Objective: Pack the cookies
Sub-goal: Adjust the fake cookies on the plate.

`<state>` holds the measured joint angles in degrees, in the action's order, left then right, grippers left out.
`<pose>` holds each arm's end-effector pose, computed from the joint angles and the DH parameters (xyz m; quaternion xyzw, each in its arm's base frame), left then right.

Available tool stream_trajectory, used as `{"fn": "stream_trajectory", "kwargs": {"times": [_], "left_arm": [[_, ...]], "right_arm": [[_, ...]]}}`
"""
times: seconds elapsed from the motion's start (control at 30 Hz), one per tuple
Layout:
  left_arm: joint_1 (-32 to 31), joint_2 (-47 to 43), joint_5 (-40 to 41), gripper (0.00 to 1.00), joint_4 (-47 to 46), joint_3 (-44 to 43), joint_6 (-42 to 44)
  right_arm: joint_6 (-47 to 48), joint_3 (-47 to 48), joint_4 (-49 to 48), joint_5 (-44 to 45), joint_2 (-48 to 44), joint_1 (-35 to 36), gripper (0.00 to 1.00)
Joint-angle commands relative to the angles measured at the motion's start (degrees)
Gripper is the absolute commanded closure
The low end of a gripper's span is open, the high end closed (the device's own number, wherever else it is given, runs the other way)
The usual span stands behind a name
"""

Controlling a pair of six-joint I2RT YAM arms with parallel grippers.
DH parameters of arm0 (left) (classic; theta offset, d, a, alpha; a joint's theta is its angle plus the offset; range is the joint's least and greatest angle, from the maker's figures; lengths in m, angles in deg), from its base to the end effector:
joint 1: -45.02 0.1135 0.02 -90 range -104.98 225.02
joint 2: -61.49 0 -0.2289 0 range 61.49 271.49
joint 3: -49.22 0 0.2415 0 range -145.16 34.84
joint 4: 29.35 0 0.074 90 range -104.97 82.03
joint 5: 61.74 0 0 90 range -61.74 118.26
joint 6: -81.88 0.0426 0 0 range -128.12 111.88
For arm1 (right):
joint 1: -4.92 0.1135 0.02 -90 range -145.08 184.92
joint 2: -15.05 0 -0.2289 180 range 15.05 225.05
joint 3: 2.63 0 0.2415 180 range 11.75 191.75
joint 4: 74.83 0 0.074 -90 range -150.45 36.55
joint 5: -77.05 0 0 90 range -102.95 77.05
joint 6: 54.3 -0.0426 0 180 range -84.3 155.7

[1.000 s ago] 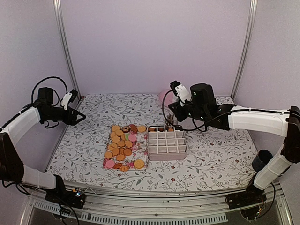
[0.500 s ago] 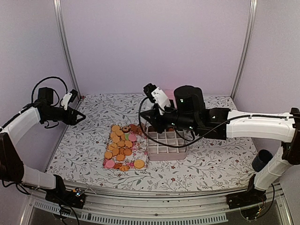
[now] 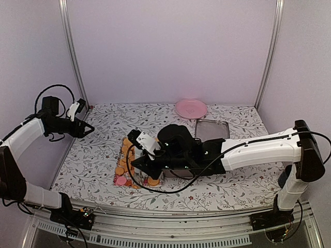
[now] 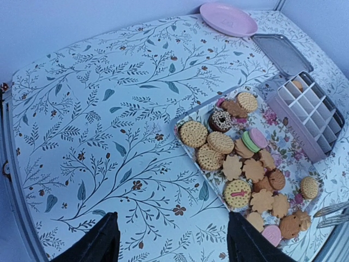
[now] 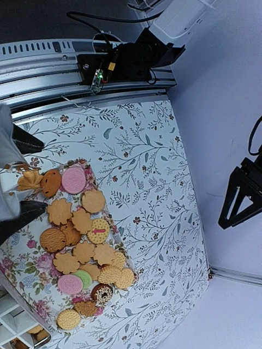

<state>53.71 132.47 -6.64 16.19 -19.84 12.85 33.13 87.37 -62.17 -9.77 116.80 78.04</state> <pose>0.2611 0.0153 0.2415 0.2032 0.8723 -0.1816 0.4061 0.1211 0.3909 0.2403 -0.4730 0.6947 0.3138 0.4419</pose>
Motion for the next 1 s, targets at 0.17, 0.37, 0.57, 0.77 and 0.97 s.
{"fn": "stream_trajectory", "kwargs": {"times": [0.17, 0.37, 0.57, 0.77, 0.97], "left_arm": [[0.72, -0.32, -0.05, 0.32, -0.28, 0.38, 0.32], [0.72, -0.32, 0.0, 0.32, -0.3, 0.27, 0.28], [0.72, -0.45, 0.0, 0.32, -0.3, 0.44, 0.35], [0.72, -0.49, 0.05, 0.32, -0.31, 0.49, 0.37], [0.72, -0.57, 0.05, 0.32, -0.31, 0.58, 0.31]], "right_arm": [[-0.78, 3.21, -3.01, -2.02, 2.79, 0.35, 0.68], [-0.45, 3.53, -3.11, -2.39, 4.33, 0.35, 0.67], [0.4, 3.58, -2.9, -1.94, 5.5, 0.35, 0.64], [0.6, 3.58, -2.71, -2.15, 6.6, 0.4, 0.63], [0.61, 3.84, -2.76, -1.65, 6.79, 0.35, 0.68]]}}
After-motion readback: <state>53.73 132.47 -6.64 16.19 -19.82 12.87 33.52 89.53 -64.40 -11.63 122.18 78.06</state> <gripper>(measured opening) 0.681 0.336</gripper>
